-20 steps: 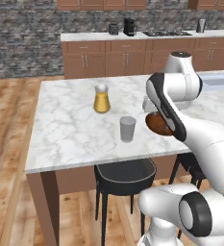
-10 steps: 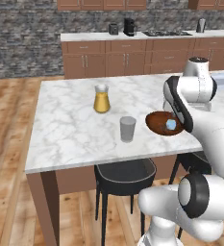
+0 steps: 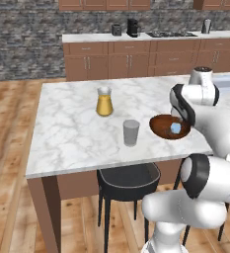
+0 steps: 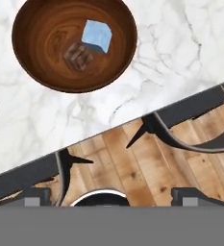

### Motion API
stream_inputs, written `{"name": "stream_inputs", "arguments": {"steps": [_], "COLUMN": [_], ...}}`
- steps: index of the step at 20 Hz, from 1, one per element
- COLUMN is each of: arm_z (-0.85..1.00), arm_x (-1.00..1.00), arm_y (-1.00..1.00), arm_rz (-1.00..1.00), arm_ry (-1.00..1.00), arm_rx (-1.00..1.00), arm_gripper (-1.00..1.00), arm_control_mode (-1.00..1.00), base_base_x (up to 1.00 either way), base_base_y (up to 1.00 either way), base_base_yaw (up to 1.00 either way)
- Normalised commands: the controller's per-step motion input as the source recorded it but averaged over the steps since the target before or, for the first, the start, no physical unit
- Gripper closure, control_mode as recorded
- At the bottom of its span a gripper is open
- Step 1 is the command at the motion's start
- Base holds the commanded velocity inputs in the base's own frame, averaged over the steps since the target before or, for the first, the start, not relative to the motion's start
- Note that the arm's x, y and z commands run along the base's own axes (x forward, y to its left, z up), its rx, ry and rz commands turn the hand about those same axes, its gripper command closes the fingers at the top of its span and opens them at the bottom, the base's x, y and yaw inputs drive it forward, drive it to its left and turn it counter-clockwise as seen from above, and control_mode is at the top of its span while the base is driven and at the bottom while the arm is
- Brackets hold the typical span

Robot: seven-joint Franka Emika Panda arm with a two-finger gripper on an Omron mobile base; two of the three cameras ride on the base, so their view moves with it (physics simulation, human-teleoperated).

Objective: There are two ice cubes in the ice bowl. Place both ice cubes in the glass cup.

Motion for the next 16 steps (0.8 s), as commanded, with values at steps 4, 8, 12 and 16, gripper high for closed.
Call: {"name": "stream_inputs", "arguments": {"steps": [4,8,12,16], "arm_z": [-0.35,-0.32,-0.21,-0.12], "arm_x": [0.58,0.47,0.19,0.07], "arm_y": [-0.2,-0.09,-0.08,-0.07], "arm_rz": [-0.13,-0.13,-0.06,-0.02], "arm_ry": [0.06,0.05,0.05,0.06], "arm_rx": [0.0,0.0,0.0,0.0], "arm_gripper": [-1.0,-1.0,-1.0,-1.0], "arm_control_mode": [-1.0,-1.0,-1.0,-1.0], "base_base_x": [0.0,0.0,0.0,0.0], "base_base_y": [0.0,0.0,0.0,0.0], "base_base_yaw": [0.0,0.0,0.0,0.0]}}
